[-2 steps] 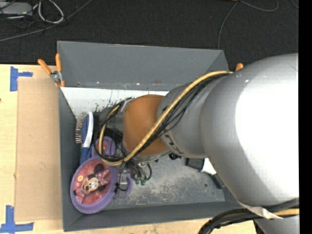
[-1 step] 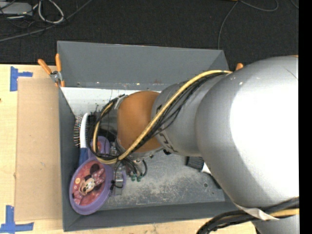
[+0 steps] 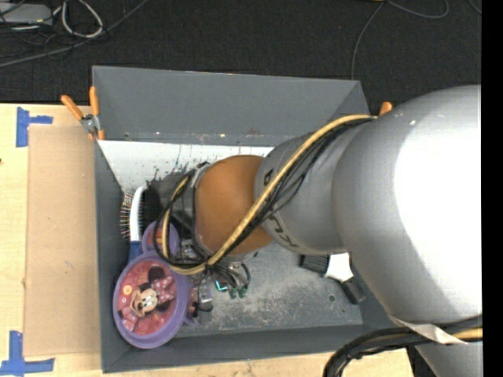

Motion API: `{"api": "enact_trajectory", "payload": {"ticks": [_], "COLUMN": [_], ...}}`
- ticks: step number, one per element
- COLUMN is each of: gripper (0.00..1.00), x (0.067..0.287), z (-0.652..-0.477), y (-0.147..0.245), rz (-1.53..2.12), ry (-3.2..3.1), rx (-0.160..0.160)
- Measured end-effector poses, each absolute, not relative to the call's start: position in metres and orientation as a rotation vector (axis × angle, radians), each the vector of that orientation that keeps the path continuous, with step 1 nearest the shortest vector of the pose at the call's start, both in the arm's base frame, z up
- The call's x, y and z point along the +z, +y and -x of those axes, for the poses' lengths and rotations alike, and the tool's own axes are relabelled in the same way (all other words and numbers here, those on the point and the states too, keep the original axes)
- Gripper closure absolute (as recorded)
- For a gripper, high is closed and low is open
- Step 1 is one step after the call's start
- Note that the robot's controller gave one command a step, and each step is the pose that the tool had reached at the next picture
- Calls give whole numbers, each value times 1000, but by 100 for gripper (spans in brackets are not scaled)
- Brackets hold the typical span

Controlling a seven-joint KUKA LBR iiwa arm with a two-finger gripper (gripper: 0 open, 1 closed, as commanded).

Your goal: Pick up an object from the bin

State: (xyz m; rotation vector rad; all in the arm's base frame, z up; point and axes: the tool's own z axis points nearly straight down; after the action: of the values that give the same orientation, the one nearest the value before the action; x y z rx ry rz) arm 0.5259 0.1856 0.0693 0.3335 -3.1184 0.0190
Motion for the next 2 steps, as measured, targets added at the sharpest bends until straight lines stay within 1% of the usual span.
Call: {"api": "enact_trajectory", "payload": {"ticks": [1, 2], "gripper": [0, 0], "x": [69, 128], "z": [-523, -524], "y": [184, 186], "rz": [-340, -347], "ry": [-3116, -3110], "rx": [18, 20]}}
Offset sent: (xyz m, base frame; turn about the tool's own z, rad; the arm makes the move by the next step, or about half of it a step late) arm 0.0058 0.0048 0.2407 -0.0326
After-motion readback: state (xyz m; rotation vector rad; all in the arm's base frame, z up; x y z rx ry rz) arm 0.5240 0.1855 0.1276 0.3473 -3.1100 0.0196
